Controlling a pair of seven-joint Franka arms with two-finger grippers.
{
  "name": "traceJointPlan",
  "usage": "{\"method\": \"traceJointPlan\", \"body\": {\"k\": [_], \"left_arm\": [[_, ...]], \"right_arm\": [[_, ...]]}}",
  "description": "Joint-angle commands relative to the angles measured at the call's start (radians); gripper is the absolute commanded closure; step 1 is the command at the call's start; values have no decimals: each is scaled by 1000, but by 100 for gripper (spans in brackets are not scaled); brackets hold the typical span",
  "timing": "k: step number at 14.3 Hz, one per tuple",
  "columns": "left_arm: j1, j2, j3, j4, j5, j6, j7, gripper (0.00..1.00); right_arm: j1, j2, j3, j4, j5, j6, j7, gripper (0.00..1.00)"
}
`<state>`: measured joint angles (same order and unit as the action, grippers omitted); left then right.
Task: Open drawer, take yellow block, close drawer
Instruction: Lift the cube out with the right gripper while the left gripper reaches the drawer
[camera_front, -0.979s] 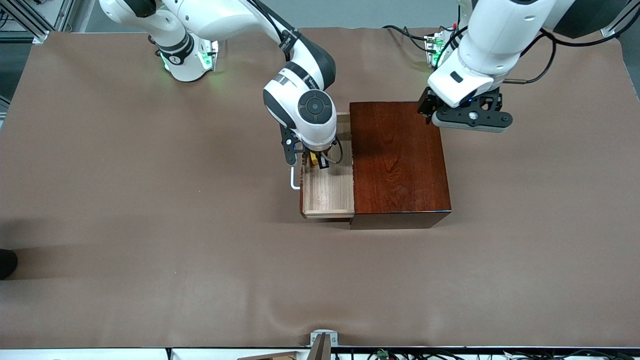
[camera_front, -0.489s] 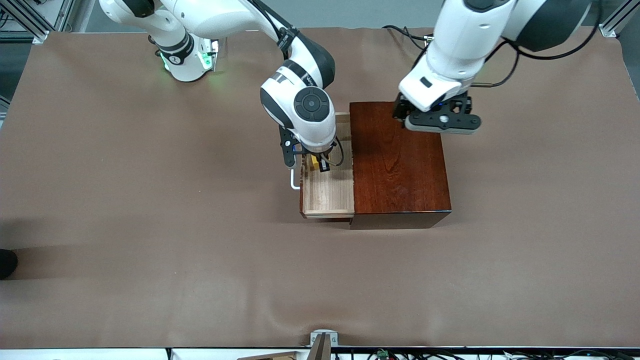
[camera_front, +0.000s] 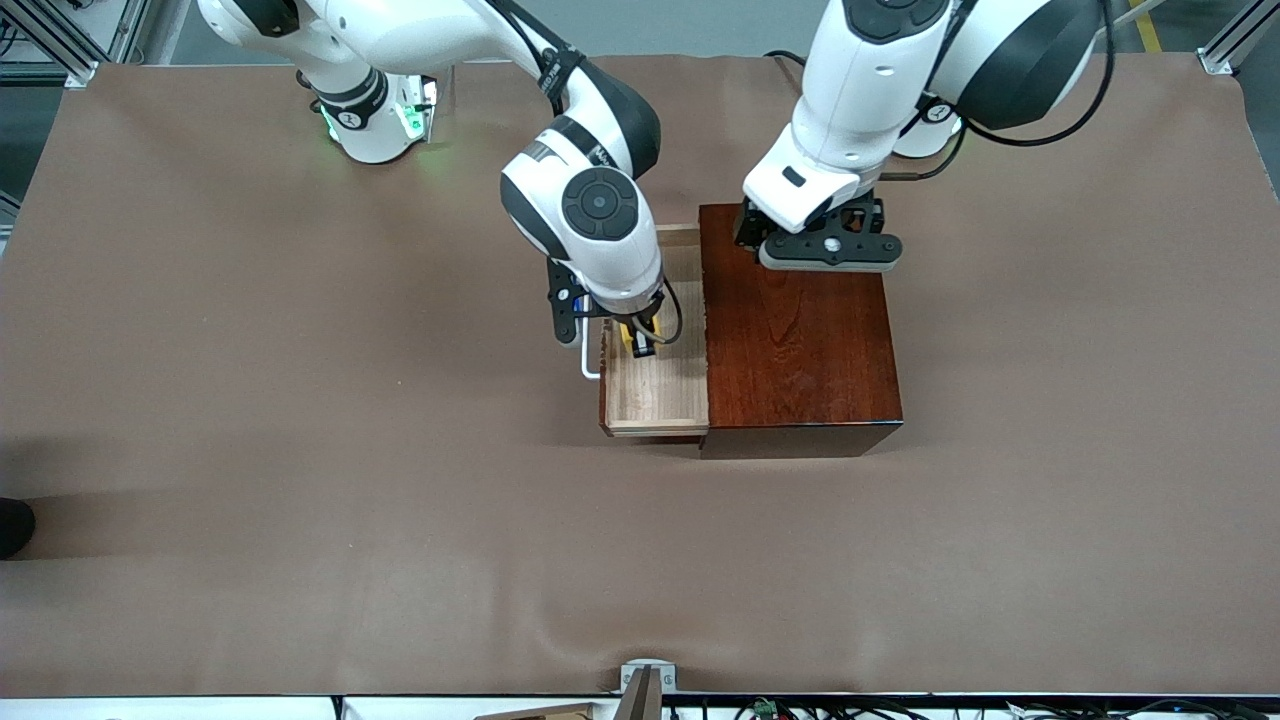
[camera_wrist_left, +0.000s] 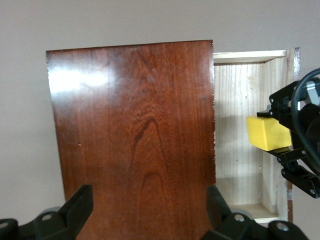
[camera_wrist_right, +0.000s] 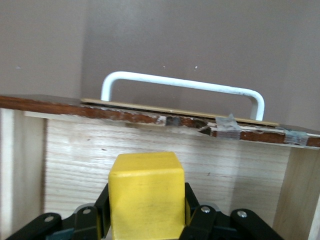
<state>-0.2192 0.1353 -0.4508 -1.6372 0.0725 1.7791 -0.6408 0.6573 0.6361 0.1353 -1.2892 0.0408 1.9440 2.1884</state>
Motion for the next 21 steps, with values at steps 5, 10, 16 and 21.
{"method": "traceJointPlan", "body": {"k": [5,10,16,21], "left_arm": [[-95,70,-2,22,61,86,-197,0],[-141,136,-2,63,115,91,-289,0],[-216,210,-2,83,131,204,-446,0],[-342,389,7,258,225,215,-745,0]], "right_arm": [[-42,-21,14,79,8,-166,-82,100],[-103,-44,14,116,8,-237,-263,100],[-182,-52,6,111,-2,-269,-517,100],[-313,-75,4,96,-13,-375,-873,100]]}}
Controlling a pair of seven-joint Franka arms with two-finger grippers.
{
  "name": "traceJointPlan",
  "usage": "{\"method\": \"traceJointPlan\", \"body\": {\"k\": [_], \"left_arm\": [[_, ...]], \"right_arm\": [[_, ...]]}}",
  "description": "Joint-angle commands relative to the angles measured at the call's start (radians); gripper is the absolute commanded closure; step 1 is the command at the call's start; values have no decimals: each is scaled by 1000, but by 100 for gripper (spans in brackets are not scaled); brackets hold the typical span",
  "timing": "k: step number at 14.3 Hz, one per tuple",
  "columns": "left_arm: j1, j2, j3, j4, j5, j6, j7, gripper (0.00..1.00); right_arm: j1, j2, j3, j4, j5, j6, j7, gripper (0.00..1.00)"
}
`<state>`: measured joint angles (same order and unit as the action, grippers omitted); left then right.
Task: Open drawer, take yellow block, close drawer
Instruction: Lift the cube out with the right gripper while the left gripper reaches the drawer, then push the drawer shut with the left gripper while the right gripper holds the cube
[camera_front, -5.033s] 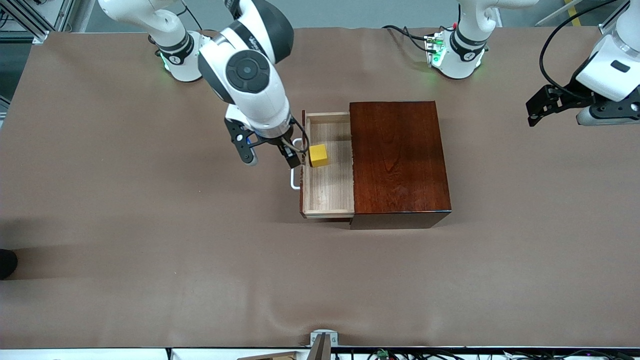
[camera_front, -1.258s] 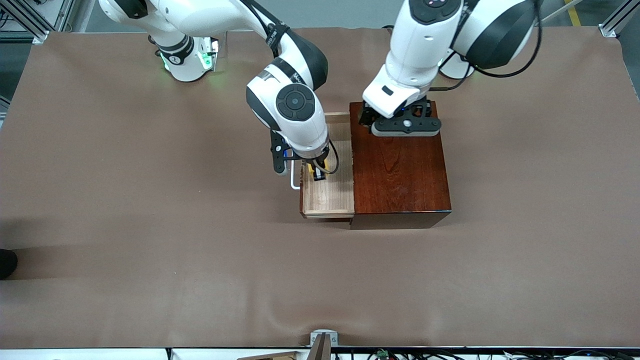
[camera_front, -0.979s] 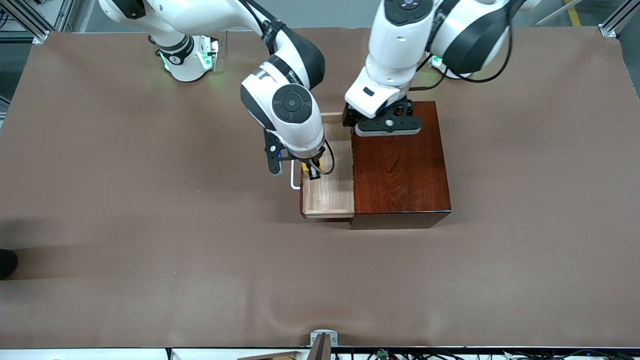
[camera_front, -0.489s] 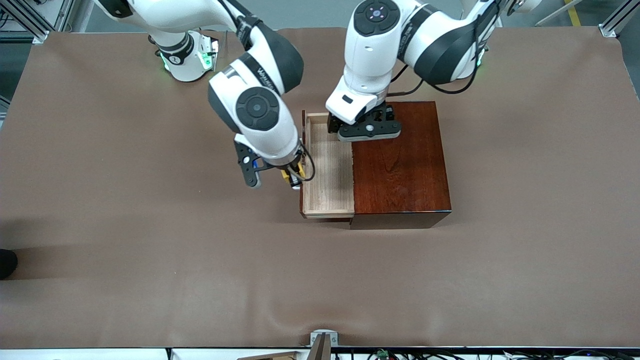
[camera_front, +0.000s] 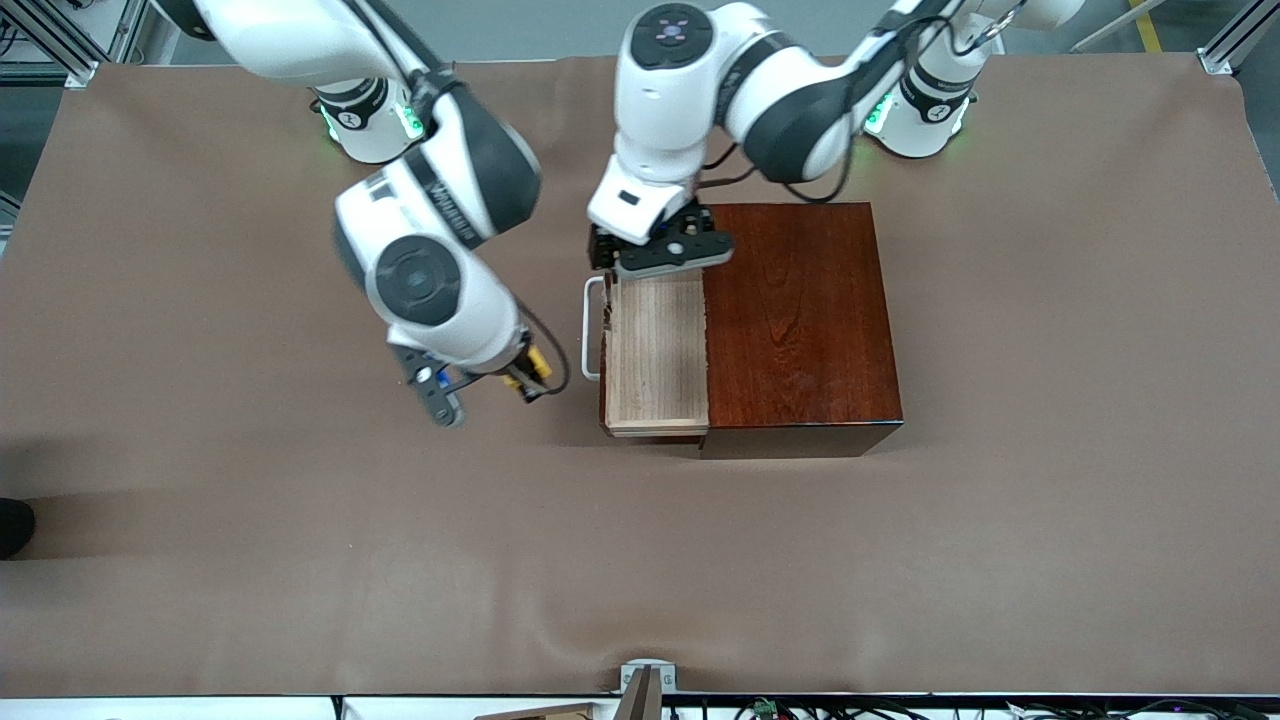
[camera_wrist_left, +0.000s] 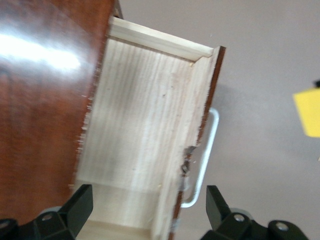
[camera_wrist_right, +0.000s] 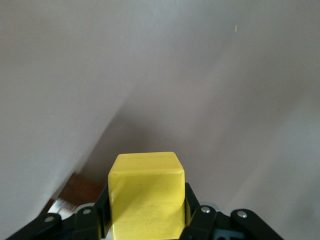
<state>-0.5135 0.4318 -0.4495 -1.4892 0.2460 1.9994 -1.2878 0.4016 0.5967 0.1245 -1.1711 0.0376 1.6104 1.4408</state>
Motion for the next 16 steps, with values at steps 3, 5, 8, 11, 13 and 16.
{"method": "traceJointPlan", "body": {"k": [3,5,8,11,13,16], "left_arm": [[-103,180,26,184,55,89,-280,0],[-167,209,92,207,56,137,-310,0],[-346,287,289,288,53,228,-441,0],[-416,363,357,305,50,340,-544,0],[-418,396,359,322,50,384,-602,0],[-439,410,374,322,52,386,-671,0]], "right_arm": [[-110,-48,15,-62,-94,-43,-324,100],[-153,-48,17,-67,-94,-43,-390,100],[-208,-49,17,-88,-99,-38,-493,100],[-277,-72,17,-123,-97,-30,-656,100],[-308,-75,17,-127,-99,-29,-718,100],[-357,-113,15,-207,-101,20,-847,100]]}}
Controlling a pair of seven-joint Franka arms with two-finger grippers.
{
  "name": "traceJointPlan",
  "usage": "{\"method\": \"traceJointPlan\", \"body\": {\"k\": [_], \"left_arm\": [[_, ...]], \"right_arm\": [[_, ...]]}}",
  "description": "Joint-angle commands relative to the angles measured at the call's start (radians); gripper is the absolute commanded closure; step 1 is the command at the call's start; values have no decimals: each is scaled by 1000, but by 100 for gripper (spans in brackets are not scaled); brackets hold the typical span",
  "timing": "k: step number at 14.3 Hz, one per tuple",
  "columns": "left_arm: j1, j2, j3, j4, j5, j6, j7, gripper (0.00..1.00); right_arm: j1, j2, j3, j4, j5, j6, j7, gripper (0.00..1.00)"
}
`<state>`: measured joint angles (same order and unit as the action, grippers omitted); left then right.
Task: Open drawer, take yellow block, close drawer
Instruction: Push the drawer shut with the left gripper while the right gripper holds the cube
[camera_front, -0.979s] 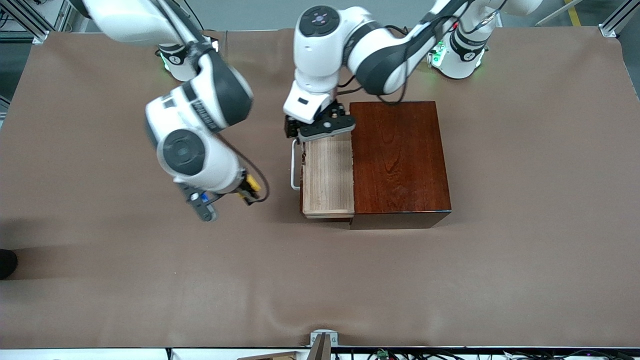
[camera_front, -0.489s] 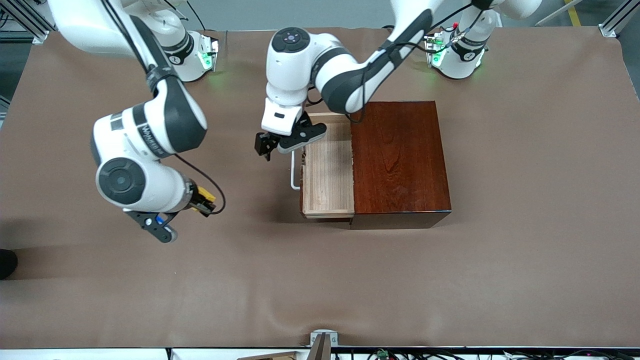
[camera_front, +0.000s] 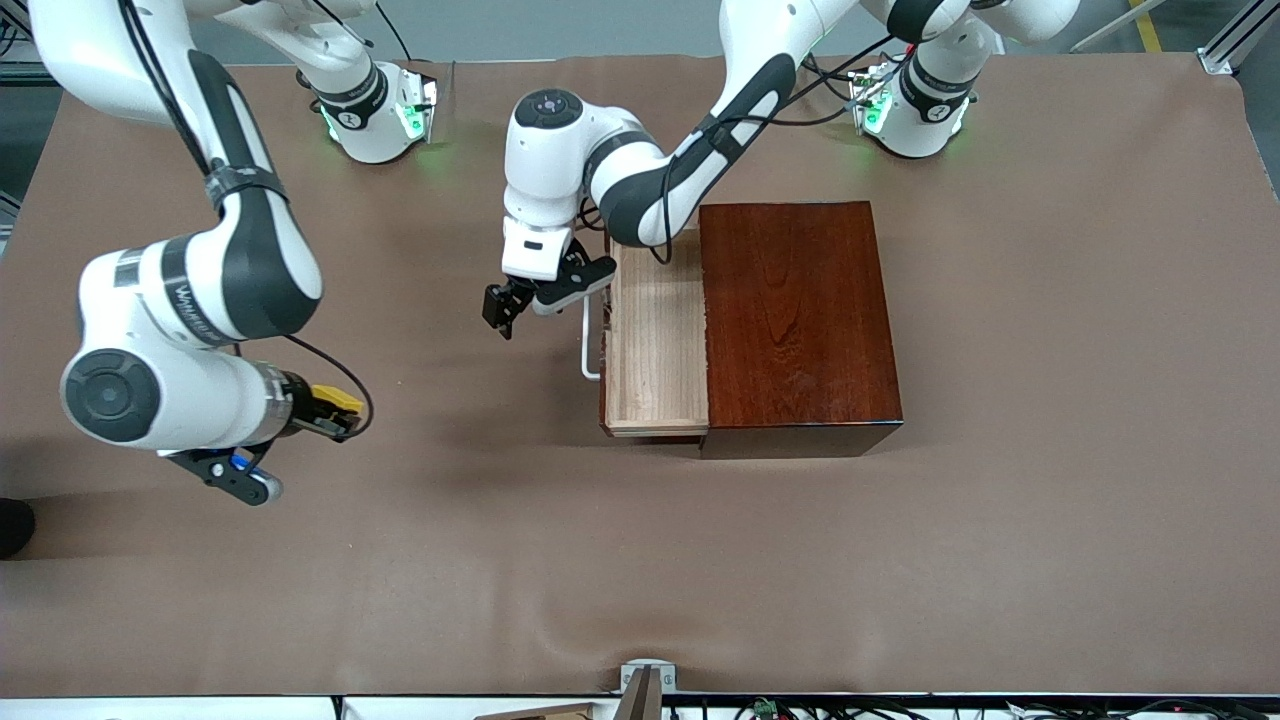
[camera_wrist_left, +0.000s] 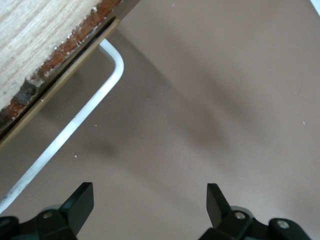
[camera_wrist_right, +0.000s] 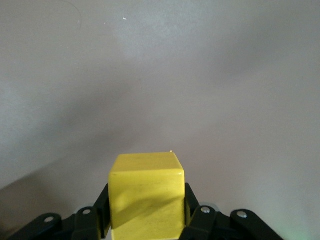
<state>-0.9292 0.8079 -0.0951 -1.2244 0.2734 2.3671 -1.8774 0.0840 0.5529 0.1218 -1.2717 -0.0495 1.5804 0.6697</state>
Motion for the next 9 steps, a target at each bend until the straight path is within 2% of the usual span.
{"method": "traceJointPlan", "body": {"k": [1,5,9], "left_arm": [[-31,37,37,52,23,12,-109,0],[-53,57,63,49,24,-6,-210,0],[-51,63,63,46,26,-32,-239,0]], "right_arm": [[-52,-96,18,-165,-13,94,-97,100],[-124,-201,18,-430,-39,321,-260,100],[-202,-222,18,-532,-66,427,-415,100]]}}
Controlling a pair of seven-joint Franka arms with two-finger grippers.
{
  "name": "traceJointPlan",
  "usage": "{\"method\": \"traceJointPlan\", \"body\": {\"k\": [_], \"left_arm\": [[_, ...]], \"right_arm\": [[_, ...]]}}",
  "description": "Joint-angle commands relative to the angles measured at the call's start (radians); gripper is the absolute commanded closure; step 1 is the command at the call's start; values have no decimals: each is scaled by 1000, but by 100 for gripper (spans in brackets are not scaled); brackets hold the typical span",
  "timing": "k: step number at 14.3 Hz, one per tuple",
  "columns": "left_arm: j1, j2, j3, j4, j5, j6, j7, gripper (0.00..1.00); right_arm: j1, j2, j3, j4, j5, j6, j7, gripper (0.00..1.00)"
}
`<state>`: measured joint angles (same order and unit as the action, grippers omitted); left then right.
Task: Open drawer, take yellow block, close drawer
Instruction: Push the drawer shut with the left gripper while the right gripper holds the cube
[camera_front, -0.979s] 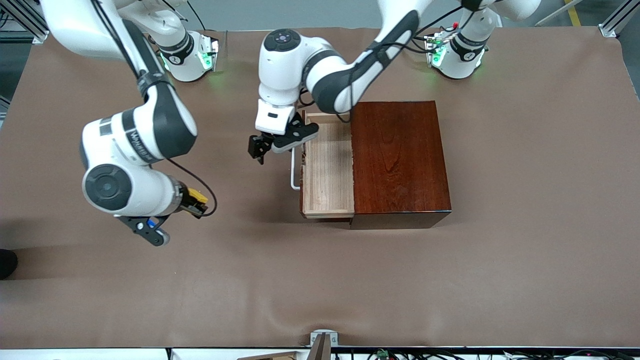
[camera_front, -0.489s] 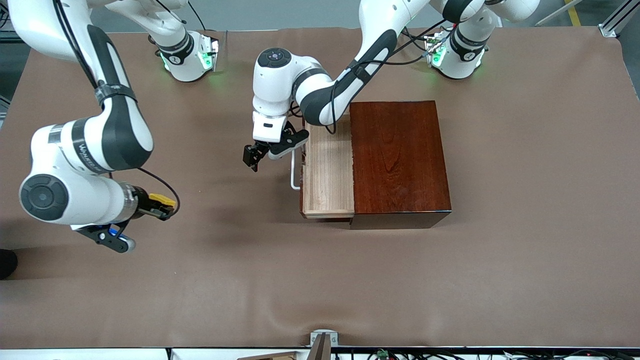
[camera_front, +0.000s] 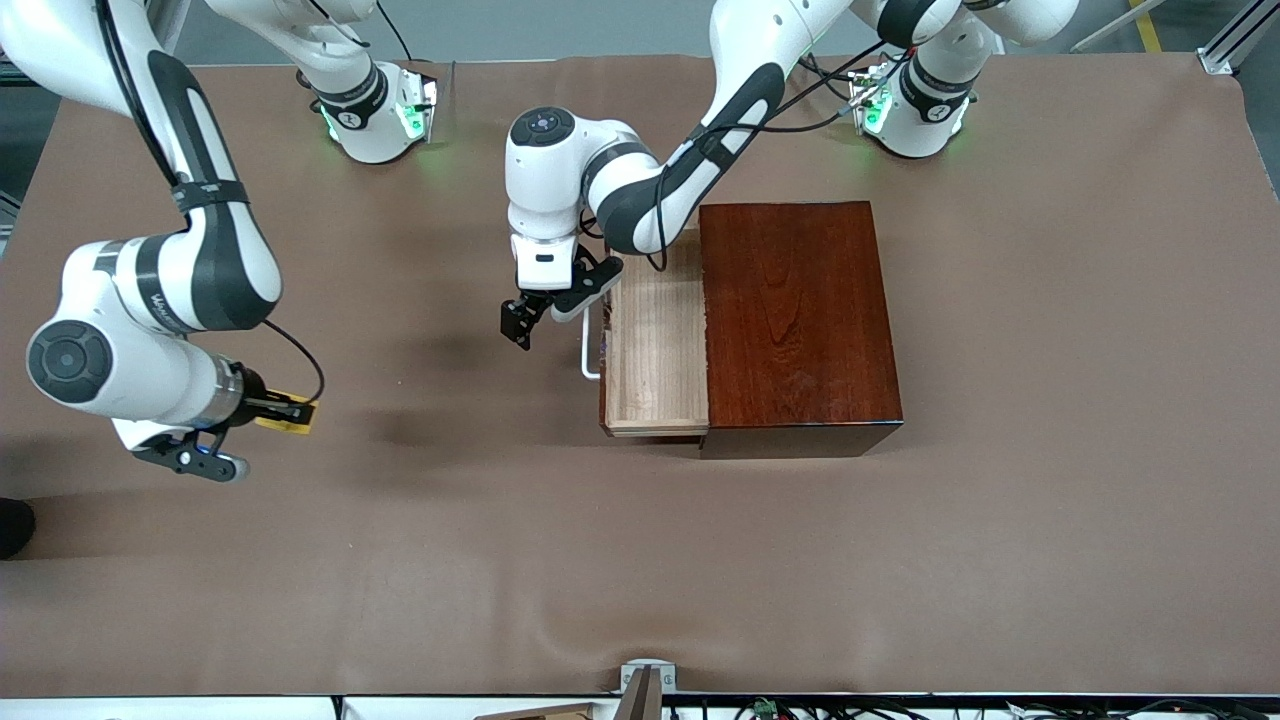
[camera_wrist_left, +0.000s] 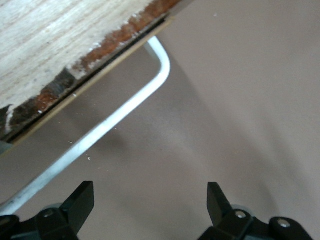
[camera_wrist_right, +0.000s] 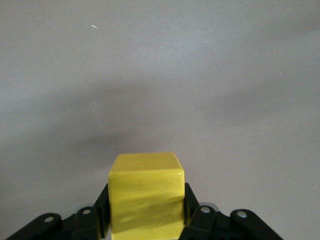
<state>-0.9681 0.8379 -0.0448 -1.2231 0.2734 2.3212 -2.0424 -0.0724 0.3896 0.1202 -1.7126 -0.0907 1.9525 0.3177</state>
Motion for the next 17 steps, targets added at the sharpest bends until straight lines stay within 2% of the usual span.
{"method": "traceJointPlan", "body": {"k": [1,3,7,10,12,15,17], "left_arm": [[-12,36,13,45,26,14,-75,0],[-12,40,16,43,27,12,-73,0],[-6,20,16,40,27,-98,-30,0],[-1,-6,13,40,26,-193,11,0],[2,-14,14,40,24,-236,7,0],[31,-34,14,39,23,-304,10,0],[34,-36,14,33,26,-345,10,0]], "right_arm": [[-59,-66,19,-126,-24,95,-97,100],[-75,-74,18,-183,-33,164,-134,100],[-153,-66,19,-320,-52,357,-238,100],[-158,-58,18,-344,-63,384,-250,100],[-184,-40,18,-351,-113,405,-250,100],[-194,-32,18,-427,-115,514,-250,100],[-202,-14,18,-435,-115,530,-250,100]]}}
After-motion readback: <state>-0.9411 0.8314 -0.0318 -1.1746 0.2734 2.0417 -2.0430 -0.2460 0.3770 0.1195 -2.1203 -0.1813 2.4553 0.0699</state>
